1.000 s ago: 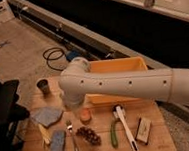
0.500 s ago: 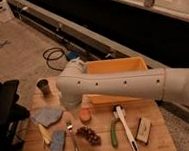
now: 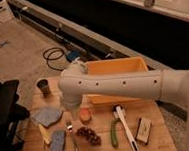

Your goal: Place fork in paper cup

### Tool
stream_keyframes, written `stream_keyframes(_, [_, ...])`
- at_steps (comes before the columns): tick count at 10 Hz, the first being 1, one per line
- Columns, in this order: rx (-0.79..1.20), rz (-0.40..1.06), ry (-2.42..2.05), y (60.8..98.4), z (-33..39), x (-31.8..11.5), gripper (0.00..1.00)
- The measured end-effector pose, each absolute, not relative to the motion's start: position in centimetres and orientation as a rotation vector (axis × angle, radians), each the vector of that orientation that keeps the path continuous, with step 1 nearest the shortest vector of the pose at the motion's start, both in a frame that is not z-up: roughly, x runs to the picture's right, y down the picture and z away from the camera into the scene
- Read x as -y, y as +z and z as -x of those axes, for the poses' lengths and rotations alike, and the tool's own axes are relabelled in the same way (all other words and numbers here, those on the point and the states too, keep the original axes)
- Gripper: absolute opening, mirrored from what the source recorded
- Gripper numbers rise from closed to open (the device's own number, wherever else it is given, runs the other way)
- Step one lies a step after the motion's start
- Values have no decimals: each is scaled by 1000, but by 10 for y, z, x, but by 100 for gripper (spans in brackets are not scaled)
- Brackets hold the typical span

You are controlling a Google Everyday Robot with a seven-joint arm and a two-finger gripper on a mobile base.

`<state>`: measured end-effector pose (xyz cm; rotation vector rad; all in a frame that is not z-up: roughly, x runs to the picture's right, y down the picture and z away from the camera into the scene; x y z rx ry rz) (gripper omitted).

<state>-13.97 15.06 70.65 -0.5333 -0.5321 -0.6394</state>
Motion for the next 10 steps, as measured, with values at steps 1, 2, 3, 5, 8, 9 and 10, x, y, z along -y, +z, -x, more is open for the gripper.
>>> stream_keyframes(1, [547, 545, -639, 715, 146, -157, 65])
stream_keyframes(2, [564, 564, -639, 725, 154, -164, 65])
stream_keyframes(3, [582, 585, -634, 735, 159, -171, 65])
stream_keyframes(5, [601, 621, -631, 746, 164, -180, 65])
stream_keyframes(8, [634, 694, -634, 767, 175, -201, 65])
stream_keyframes(9, [643, 718, -636, 774, 178, -208, 65])
stream_keyframes(10, [655, 742, -636, 782, 183, -216, 65])
